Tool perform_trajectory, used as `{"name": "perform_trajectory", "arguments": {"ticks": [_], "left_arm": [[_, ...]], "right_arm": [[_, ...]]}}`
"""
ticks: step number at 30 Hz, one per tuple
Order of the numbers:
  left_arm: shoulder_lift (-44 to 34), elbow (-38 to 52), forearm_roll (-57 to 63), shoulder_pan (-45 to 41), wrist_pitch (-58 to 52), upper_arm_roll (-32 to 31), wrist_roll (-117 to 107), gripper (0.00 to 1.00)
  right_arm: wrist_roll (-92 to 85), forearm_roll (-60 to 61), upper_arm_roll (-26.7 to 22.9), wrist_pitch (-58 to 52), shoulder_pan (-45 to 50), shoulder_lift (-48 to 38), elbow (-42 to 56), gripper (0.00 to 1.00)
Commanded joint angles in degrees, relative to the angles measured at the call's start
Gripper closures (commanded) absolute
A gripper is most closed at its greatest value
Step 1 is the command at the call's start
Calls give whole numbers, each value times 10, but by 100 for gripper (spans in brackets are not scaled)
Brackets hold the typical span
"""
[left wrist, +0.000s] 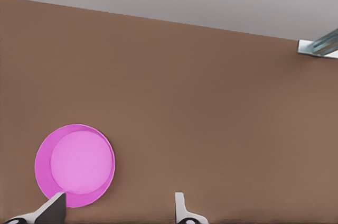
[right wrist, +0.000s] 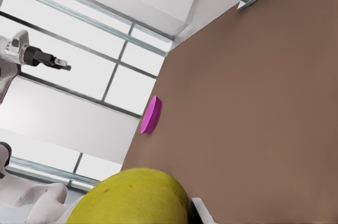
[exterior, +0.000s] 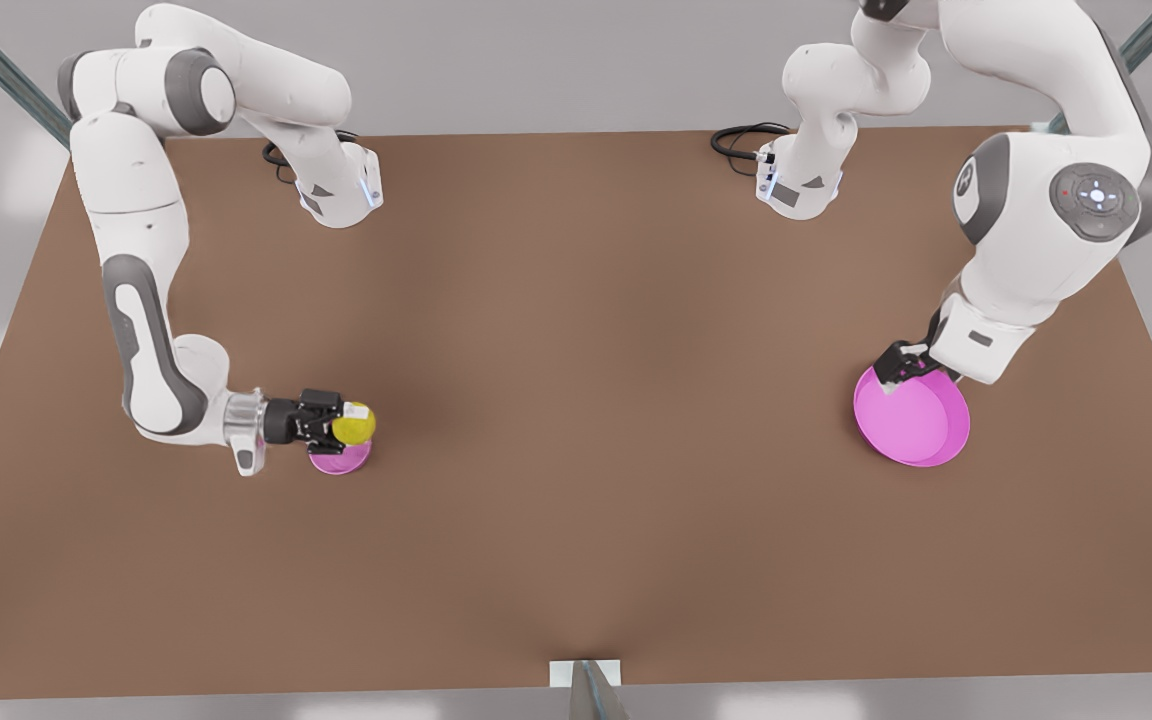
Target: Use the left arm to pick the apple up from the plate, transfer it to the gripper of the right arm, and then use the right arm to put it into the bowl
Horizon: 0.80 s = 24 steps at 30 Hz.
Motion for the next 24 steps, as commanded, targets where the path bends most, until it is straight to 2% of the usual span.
{"name": "perform_trajectory", "arguments": {"ticks": [1,6,13,15,16,17,22,24], "left_arm": [[0,1,19,1,-56,0,148,0],[0,1,18,1,-62,0,147,0],[0,1,18,2,-65,0,147,0],[0,1,18,3,-65,0,147,0],[0,1,18,3,-65,0,148,0],[0,1,18,4,-65,0,148,0],[0,1,17,4,-65,1,148,0],[0,1,17,3,-65,1,148,0]], "right_arm": [[-91,-40,-1,-24,-14,0,-1,35],[-134,-53,1,58,-5,6,2,35],[-220,-59,-5,108,-10,36,7,32],[-221,-60,-5,109,-12,41,8,24],[-221,-62,-6,113,-12,41,8,15],[-221,-69,-6,113,-13,41,9,1],[-212,-88,-7,109,-18,35,19,0],[-134,-159,-6,99,-25,21,80,0]]}}
